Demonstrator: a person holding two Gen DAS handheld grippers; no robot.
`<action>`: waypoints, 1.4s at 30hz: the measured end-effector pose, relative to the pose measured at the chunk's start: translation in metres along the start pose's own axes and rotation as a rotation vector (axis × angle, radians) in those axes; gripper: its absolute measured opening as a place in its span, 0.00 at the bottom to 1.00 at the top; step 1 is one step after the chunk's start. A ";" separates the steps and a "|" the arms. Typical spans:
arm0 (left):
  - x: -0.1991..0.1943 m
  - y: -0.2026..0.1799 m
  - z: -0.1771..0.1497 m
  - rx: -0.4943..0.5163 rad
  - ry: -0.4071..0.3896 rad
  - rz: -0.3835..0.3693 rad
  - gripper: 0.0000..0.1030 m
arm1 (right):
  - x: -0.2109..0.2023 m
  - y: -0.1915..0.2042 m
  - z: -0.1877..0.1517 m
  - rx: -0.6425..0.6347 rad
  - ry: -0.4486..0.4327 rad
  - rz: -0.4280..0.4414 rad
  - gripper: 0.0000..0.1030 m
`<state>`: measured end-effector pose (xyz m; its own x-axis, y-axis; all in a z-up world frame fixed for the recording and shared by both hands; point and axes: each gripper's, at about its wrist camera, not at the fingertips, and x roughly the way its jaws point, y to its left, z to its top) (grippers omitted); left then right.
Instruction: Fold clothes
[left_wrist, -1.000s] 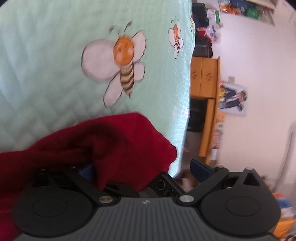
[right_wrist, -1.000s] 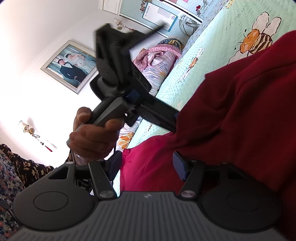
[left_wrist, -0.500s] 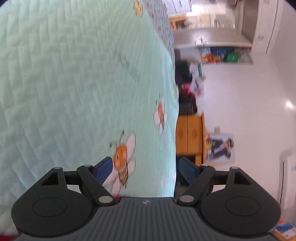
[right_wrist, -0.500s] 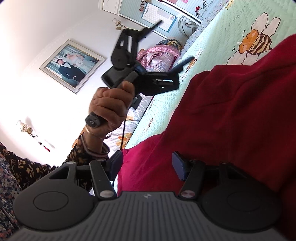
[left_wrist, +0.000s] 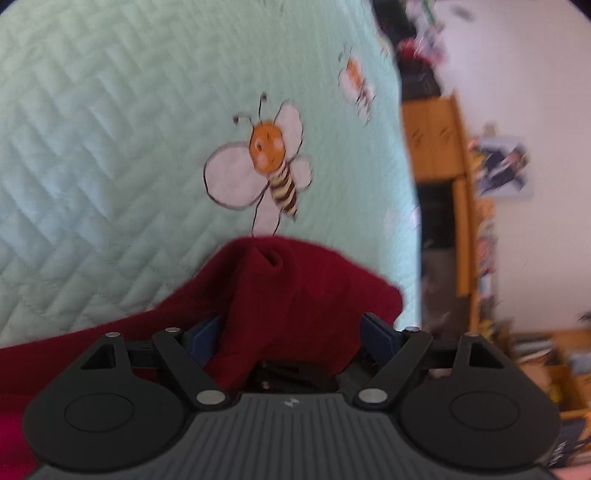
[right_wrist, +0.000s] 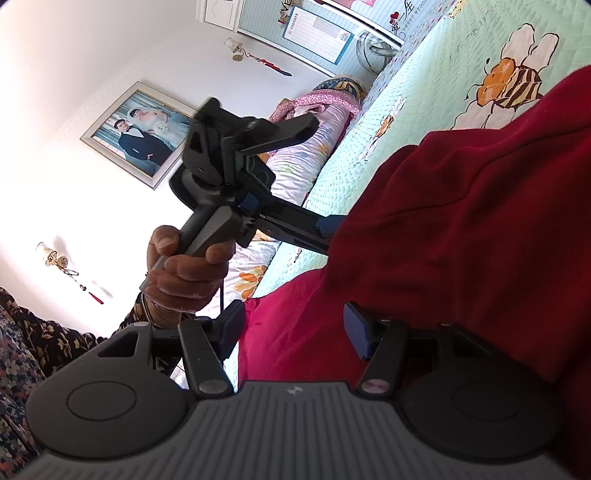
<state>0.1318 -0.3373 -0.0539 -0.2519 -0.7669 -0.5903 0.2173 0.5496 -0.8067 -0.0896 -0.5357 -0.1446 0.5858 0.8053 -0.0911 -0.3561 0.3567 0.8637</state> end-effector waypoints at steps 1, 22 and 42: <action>0.004 -0.002 0.000 0.000 0.005 0.001 0.81 | 0.000 0.000 0.000 0.000 0.000 0.000 0.59; 0.027 0.046 0.000 -0.399 -0.128 -0.203 0.74 | -0.003 -0.001 -0.001 -0.006 0.002 -0.004 0.59; -0.003 0.029 -0.011 -0.160 -0.065 0.026 0.81 | -0.002 0.001 -0.002 -0.008 0.001 -0.008 0.59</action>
<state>0.1289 -0.3152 -0.0757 -0.1851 -0.7685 -0.6125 0.0684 0.6117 -0.7881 -0.0927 -0.5357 -0.1443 0.5881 0.8028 -0.0983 -0.3574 0.3670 0.8588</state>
